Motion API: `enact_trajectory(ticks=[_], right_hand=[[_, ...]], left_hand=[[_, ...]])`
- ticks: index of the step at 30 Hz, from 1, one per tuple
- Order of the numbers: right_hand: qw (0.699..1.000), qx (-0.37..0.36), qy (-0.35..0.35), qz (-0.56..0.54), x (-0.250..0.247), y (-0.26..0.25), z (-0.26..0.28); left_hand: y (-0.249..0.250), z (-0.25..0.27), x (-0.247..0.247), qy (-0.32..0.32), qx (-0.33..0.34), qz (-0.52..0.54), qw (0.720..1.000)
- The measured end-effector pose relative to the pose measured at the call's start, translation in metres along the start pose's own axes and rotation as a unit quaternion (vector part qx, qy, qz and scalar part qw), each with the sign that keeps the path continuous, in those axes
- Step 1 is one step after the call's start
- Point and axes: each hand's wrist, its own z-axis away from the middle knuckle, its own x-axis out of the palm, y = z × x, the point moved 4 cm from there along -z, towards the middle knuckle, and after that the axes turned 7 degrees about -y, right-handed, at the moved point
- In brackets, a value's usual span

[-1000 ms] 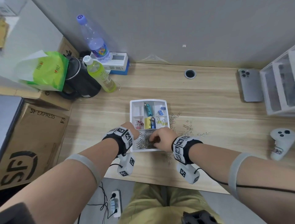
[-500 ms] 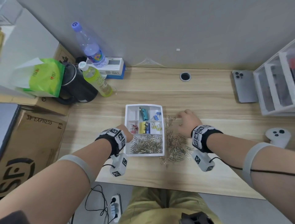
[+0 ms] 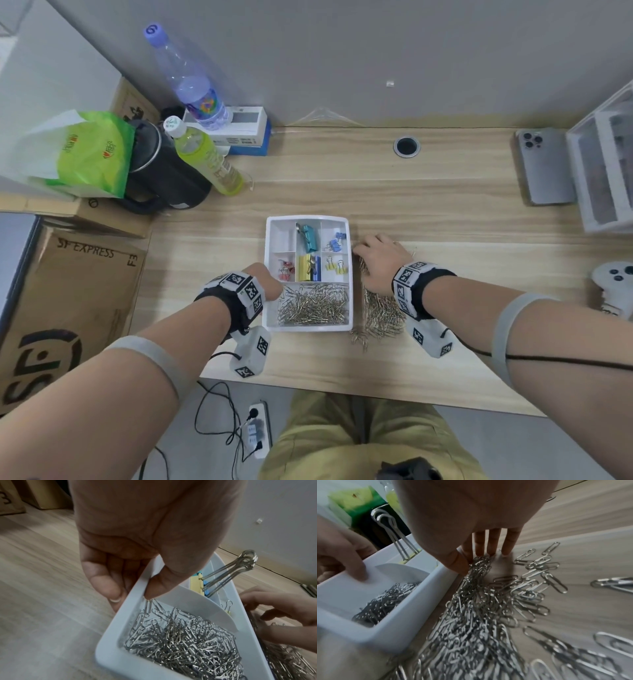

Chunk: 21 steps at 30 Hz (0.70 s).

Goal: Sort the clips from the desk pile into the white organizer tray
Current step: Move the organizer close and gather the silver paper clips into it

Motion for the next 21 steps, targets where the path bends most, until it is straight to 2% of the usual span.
enact_trajectory(ticks=[8,12,14,16,21], right_hand=[[0.996,-0.061,-0.044,-0.054,0.013,0.008,0.022],[0.996,-0.007,0.054,-0.066,-0.005,0.024,0.021],[0.994,0.037,0.075,-0.065,-0.015,0.035,0.018],[0.995,0.054,0.060,-0.052,-0.019,0.039,0.015],[0.999,0.038,0.005,0.001,-0.002,0.035,0.015]], left_hand=[[0.000,-0.003,0.001,0.004,-0.001,0.018,1.000],[-0.001,-0.003,0.001,0.007,0.004,0.014,1.000],[-0.001,-0.004,0.001,0.005,0.004,0.016,1.000],[-0.001,-0.005,0.001,0.009,0.003,0.014,1.000],[-0.002,-0.006,0.002,0.017,0.011,0.005,1.000]])
